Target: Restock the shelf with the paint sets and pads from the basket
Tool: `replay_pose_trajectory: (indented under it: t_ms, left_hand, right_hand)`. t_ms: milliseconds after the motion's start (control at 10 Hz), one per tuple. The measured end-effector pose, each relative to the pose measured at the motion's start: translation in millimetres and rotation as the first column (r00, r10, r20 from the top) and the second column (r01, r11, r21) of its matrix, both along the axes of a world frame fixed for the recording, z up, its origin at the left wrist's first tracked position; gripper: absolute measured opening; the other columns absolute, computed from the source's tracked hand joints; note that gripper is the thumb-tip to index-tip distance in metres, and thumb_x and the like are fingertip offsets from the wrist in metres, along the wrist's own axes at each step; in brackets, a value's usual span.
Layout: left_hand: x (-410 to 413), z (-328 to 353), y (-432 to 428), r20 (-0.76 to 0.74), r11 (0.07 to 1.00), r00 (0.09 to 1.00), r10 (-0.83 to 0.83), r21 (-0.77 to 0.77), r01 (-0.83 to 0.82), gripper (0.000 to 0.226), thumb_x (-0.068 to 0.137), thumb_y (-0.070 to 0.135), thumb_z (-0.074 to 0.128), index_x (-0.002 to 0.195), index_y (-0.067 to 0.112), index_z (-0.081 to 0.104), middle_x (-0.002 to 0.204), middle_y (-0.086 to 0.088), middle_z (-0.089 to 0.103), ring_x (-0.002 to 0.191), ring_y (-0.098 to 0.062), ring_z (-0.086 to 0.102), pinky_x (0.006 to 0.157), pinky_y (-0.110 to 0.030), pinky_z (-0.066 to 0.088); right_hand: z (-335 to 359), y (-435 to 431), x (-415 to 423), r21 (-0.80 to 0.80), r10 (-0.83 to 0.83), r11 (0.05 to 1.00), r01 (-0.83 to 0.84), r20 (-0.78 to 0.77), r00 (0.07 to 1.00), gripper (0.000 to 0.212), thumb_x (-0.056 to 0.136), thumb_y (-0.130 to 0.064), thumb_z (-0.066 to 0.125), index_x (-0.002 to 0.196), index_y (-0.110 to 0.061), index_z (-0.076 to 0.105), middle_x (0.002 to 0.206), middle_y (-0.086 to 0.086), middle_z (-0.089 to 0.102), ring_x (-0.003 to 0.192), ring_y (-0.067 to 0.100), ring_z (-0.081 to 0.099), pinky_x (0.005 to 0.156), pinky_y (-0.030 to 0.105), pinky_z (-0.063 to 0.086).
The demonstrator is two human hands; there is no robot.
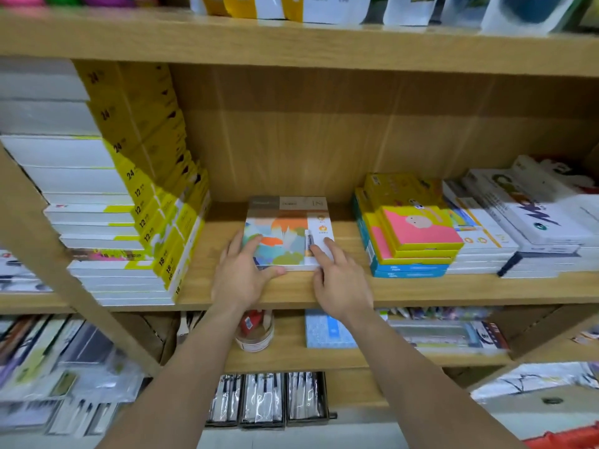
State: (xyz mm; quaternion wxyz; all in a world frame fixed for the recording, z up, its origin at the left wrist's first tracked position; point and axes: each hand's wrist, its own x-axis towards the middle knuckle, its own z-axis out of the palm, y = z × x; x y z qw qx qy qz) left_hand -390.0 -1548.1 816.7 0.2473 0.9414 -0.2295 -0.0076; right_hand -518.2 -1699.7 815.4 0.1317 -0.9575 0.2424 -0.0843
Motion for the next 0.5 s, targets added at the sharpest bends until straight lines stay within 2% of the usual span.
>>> replay_pose_trajectory:
  t_ms: [100,200,300,400,500]
  left_hand:
    - [-11.5,4.2,-0.6,0.050,0.997,0.998,0.031,0.069,-0.034,0.088,0.079,0.073,0.062,0.151,0.029,0.038,0.164,-0.003,0.029,0.148,-0.029,0.029,0.116,-0.046,0.032]
    - [-37.6,12.6,3.3,0.125,0.990,0.992,0.015,0.140,-0.033,0.076,0.087,0.063,0.057,0.150,0.024,0.038,0.164,-0.006,0.029,0.145,-0.031,0.032,0.114,-0.047,0.036]
    - [-68.1,23.7,11.0,0.089,0.991,0.993,-0.075,0.121,0.064,0.071,0.090,0.057,0.057,0.149,0.022,0.041,0.164,-0.007,0.029,0.146,-0.030,0.031,0.113,-0.044,0.034]
    - [-106.9,43.5,20.2,0.066,0.980,0.982,-0.178,0.105,0.171,0.073,0.091,0.056,0.058,0.152,0.022,0.037,0.161,-0.005,0.037,0.145,-0.026,0.035,0.114,-0.042,0.036]
    - [-150.2,69.5,29.3,0.140,0.971,0.965,-0.220,0.130,0.203,0.073,0.091,0.060,0.055,0.153,0.026,0.038,0.156,0.000,0.045,0.140,-0.023,0.042,0.113,-0.039,0.039]
  right_hand:
    - [4.4,-0.7,-1.7,0.037,0.013,0.999,-0.012,-0.018,1.000,0.054,0.105,-0.036,0.039,0.159,-0.035,0.030,0.170,-0.001,0.024,0.149,0.028,0.036,0.122,0.045,0.033]
    - [14.8,1.0,-16.7,0.051,0.025,0.998,-0.021,-0.081,0.996,0.061,0.102,-0.040,0.048,0.159,-0.030,0.029,0.170,0.000,0.023,0.149,0.029,0.036,0.120,0.045,0.036]
    - [27.9,-1.3,-48.0,0.040,0.035,0.999,-0.030,-0.136,0.990,0.067,0.098,-0.046,0.055,0.158,-0.023,0.034,0.164,0.004,0.034,0.144,0.030,0.042,0.114,0.045,0.043]
    - [49.8,-5.9,-93.1,0.027,0.033,0.999,-0.031,-0.110,0.993,0.065,0.096,-0.049,0.056,0.154,-0.021,0.043,0.157,0.004,0.043,0.139,0.029,0.048,0.109,0.043,0.047]
    - [76.7,-18.6,-148.6,0.009,-0.008,1.000,0.008,0.023,1.000,0.061,0.095,-0.048,0.059,0.150,-0.021,0.049,0.151,0.003,0.050,0.137,0.027,0.051,0.104,0.039,0.047]
